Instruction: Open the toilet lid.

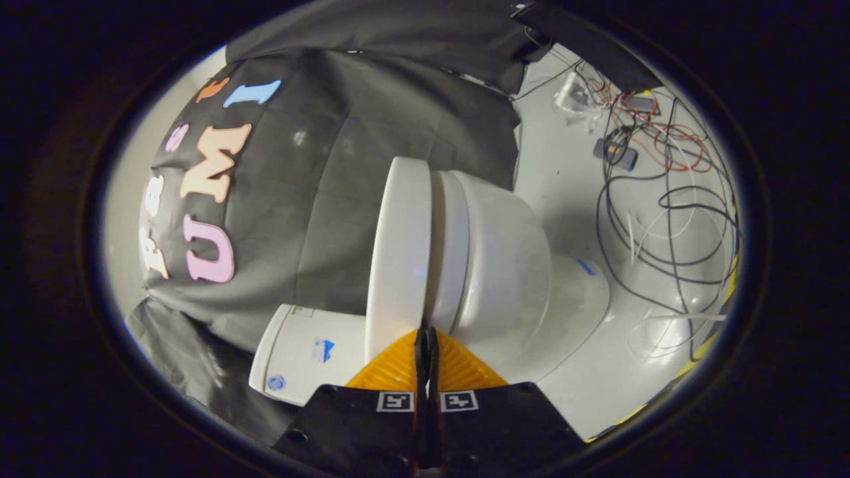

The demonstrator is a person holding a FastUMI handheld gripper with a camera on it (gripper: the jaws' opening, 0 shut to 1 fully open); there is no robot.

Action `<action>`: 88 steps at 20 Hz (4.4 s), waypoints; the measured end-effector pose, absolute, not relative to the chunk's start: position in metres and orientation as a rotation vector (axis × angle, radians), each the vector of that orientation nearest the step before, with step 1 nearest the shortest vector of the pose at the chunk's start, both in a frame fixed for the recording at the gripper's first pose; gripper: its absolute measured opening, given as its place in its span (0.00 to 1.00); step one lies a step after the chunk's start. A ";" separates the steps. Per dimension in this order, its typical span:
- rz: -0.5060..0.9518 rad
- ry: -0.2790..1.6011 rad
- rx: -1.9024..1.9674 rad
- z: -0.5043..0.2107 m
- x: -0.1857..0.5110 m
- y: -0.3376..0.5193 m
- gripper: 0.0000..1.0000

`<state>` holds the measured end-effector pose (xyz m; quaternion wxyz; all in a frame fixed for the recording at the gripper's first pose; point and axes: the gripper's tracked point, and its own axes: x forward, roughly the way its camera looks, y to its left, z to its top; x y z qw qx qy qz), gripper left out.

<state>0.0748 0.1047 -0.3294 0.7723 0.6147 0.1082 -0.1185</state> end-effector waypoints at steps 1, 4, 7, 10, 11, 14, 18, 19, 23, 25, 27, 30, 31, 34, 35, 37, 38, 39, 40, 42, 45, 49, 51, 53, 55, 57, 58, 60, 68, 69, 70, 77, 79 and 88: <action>-0.264 0.220 1.358 -0.329 0.076 0.103 0.00; -0.267 0.228 1.378 -0.332 0.079 0.104 0.00; -0.282 0.241 1.389 -0.331 0.079 0.104 0.01; -0.324 0.287 1.322 -0.331 0.078 0.105 0.00; -0.339 0.304 1.297 -0.328 0.077 0.105 0.00; -0.353 0.294 1.271 -0.306 0.079 0.104 0.00; -0.372 0.286 1.260 -0.283 0.083 0.108 0.01; -0.376 0.290 1.250 -0.278 0.084 0.109 0.00; -0.407 0.303 1.174 -0.262 0.086 0.113 0.00; -0.413 0.293 1.162 -0.249 0.087 0.114 0.00; -0.412 0.270 1.148 -0.236 0.091 0.117 0.01; -0.416 0.262 1.129 -0.220 0.093 0.125 0.00; -0.414 0.254 1.133 -0.213 0.094 0.127 0.01; -0.413 0.264 1.093 -0.201 0.100 0.135 0.00; -0.415 0.267 1.071 -0.196 0.100 0.136 0.00; -0.418 0.270 1.043 -0.188 0.103 0.137 0.00; -0.420 0.267 1.027 -0.183 0.104 0.139 0.00; -0.420 0.269 1.014 -0.181 0.105 0.141 0.01; -0.422 0.266 1.000 -0.178 0.106 0.142 0.00; -0.425 0.267 0.980 -0.173 0.108 0.144 0.00; -0.420 0.270 0.925 -0.167 0.110 0.150 0.01; -0.414 0.265 0.851 -0.152 0.115 0.158 0.00; -0.412 0.264 0.821 -0.145 0.117 0.159 0.00; -0.419 0.272 0.781 -0.141 0.117 0.162 0.00; -0.413 0.272 0.771 -0.134 0.120 0.165 0.01; -0.408 0.271 0.752 -0.129 0.122 0.170 0.00; -0.411 0.268 0.738 -0.127 0.123 0.172 0.00; -0.408 0.268 0.717 -0.122 0.125 0.175 0.00; -0.384 0.270 0.642 -0.104 0.136 0.191 0.00; -0.380 0.272 0.634 -0.102 0.137 0.192 0.00; -0.376 0.275 0.627 -0.100 0.138 0.195 0.00; -0.351 0.280 0.582 -0.089 0.148 0.210 0.00; -0.343 0.279 0.566 -0.084 0.149 0.214 0.00; -0.297 0.276 0.485 -0.070 0.163 0.237 0.00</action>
